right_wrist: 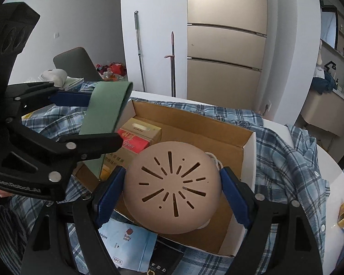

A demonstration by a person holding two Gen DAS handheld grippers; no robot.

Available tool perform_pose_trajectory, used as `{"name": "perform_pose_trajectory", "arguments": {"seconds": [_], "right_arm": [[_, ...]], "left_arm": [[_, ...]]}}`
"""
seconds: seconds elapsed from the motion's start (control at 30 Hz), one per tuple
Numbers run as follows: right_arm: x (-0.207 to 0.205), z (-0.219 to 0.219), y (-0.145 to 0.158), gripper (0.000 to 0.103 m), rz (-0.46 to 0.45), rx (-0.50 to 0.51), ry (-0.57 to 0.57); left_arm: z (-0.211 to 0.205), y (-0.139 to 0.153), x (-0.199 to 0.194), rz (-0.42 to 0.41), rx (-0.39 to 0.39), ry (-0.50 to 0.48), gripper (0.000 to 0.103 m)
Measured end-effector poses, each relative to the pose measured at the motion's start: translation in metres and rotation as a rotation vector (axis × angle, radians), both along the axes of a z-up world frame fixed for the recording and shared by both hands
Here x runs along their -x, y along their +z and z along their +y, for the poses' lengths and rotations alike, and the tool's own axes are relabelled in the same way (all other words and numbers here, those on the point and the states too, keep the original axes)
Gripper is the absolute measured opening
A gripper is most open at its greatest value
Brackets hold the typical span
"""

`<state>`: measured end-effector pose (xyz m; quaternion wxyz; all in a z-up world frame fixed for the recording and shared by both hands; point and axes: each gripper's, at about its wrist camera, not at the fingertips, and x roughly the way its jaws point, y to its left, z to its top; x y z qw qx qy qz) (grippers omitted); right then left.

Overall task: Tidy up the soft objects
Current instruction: 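Open both tools to drop the green card and tan disc into the box, then lift both tools away from the box back over the table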

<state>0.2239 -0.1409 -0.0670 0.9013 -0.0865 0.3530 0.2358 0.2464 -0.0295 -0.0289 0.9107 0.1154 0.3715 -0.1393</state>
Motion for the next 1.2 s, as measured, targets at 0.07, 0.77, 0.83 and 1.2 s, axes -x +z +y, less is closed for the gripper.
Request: {"name": "perform_pose_trajectory", "arguments": {"seconds": [0.07,0.77,0.83,1.2], "right_arm": [[0.000,0.000,-0.002,0.083,0.004,0.000,-0.005],[-0.003,-0.021,0.021,0.095,-0.065,-0.071,-0.101],[-0.001,-0.025,0.029,0.097,-0.085,-0.091,-0.112],[0.027,-0.038,0.093,0.101,-0.252,-0.167,-0.184]], "left_arm": [[0.000,-0.001,-0.001,0.000,-0.011,0.007,0.081],[0.017,0.052,0.035,-0.314,0.104,0.077,0.103],[0.019,0.058,0.040,-0.364,0.111,0.090,0.103],[0.024,0.105,0.089,-0.612,0.185,0.123,0.103]]}}
